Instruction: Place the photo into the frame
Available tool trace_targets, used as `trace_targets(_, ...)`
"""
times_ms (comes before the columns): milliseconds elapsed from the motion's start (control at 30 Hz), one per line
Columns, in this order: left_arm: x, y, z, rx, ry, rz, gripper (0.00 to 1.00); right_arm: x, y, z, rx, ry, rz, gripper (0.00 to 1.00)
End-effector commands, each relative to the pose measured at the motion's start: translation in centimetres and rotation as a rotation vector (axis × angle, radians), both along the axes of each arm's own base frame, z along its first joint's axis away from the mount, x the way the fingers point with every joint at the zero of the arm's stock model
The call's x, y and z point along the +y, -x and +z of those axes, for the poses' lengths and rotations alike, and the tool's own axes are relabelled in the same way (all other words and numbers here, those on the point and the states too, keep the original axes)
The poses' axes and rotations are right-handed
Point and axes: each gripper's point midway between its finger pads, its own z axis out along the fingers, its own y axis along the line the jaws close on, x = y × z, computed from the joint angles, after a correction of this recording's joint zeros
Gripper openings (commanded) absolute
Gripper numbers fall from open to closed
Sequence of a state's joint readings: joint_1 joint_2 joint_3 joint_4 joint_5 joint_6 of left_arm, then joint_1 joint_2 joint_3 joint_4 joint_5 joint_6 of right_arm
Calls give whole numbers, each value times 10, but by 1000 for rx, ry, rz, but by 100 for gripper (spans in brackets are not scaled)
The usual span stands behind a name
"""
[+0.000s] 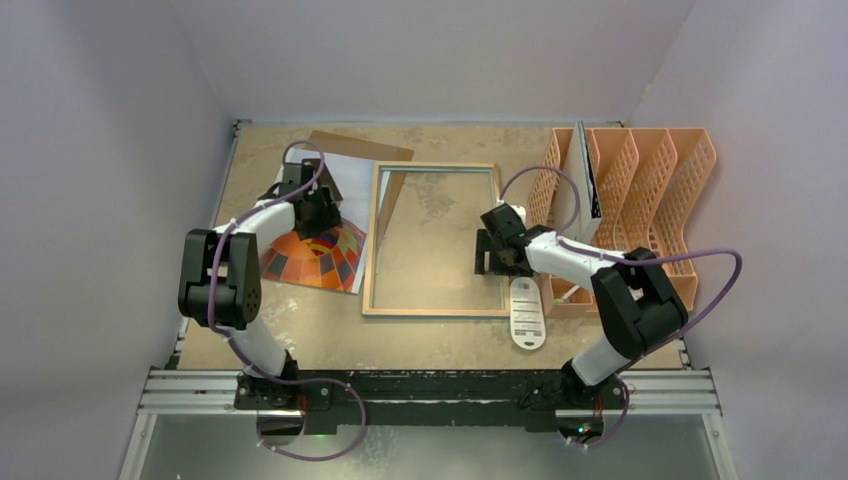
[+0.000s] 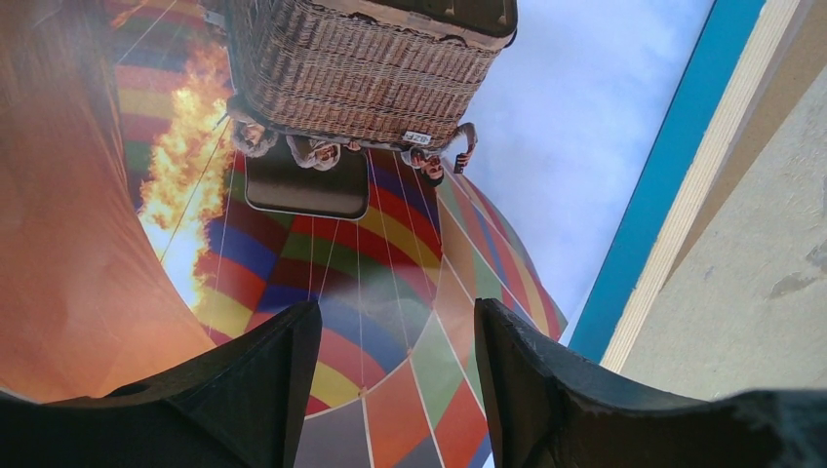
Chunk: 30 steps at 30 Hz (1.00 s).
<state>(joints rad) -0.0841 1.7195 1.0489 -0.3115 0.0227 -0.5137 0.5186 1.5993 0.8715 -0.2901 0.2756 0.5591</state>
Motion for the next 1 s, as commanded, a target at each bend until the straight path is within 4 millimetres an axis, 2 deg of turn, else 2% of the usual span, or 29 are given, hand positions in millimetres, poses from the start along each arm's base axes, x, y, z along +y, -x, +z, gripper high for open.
trace_targets(0,2,-9,6,-26,19,17,61,-6,33,-4,96,0,63,85)
trace_targets(133,4,-10,8,-27,18,19,62,-1,34,3,108,-22,80,84)
trace_targets(233,5,-11,10,-31,17,21,62,-5,46,-2,172,-7,84,83)
trace_targets(333,7,-10,12,-32,16,25,62,0,53,3,195,-42,96,82)
trace_targets(633,8,-12,18,-48,20,29,63,-7,73,15,234,-39,114,81)
trace_targets(800,7,-14,24,-60,23,29,63,-6,71,25,211,-49,117,82)
trace_targets(967,9,-15,28,-70,18,32,63,-2,71,19,209,-72,112,82)
